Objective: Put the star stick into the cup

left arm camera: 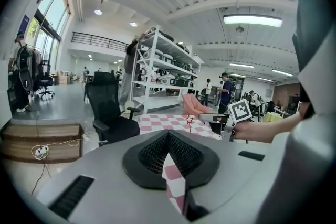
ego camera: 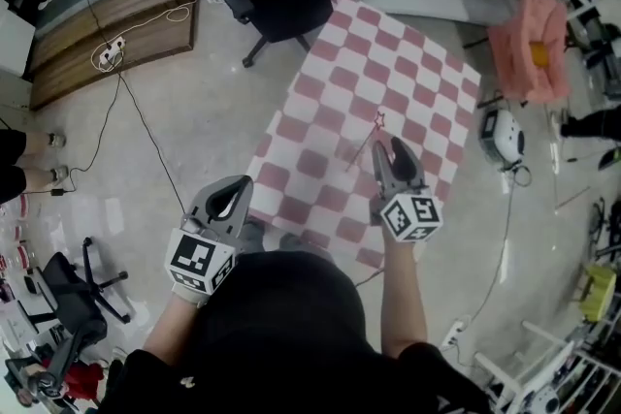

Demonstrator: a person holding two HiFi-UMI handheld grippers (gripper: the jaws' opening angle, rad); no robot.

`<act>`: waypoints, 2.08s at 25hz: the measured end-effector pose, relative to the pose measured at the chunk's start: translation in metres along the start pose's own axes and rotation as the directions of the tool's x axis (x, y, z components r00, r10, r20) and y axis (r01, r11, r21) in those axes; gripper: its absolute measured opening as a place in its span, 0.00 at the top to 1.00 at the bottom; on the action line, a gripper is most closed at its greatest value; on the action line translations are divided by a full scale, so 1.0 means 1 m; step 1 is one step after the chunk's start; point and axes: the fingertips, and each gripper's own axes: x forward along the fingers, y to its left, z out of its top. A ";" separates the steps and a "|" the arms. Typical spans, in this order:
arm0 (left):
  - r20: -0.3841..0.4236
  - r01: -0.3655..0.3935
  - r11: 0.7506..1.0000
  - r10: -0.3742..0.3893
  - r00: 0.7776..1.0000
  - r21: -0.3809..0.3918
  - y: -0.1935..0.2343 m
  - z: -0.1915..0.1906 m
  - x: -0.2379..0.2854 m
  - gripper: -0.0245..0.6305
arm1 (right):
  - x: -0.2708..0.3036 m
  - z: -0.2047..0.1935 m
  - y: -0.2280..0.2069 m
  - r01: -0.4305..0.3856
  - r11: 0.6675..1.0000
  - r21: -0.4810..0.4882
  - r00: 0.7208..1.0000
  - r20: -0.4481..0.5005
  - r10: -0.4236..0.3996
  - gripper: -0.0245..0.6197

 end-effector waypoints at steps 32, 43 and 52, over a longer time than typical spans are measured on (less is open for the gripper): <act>0.030 0.451 0.882 -0.459 0.888 0.140 -0.085 0.039 0.054 0.90 | -0.161 0.040 0.081 0.236 0.969 -0.075 0.962 0.159 -0.222 0.90; 0.007 0.497 0.854 -0.504 0.864 0.153 -0.088 0.036 0.049 0.90 | -0.170 0.028 0.083 0.288 0.957 -0.044 0.948 0.153 -0.278 0.91; 0.005 0.505 0.847 -0.513 0.858 0.165 -0.084 0.041 0.048 0.90 | -0.164 0.032 0.088 0.295 0.955 -0.033 0.944 0.166 -0.286 0.91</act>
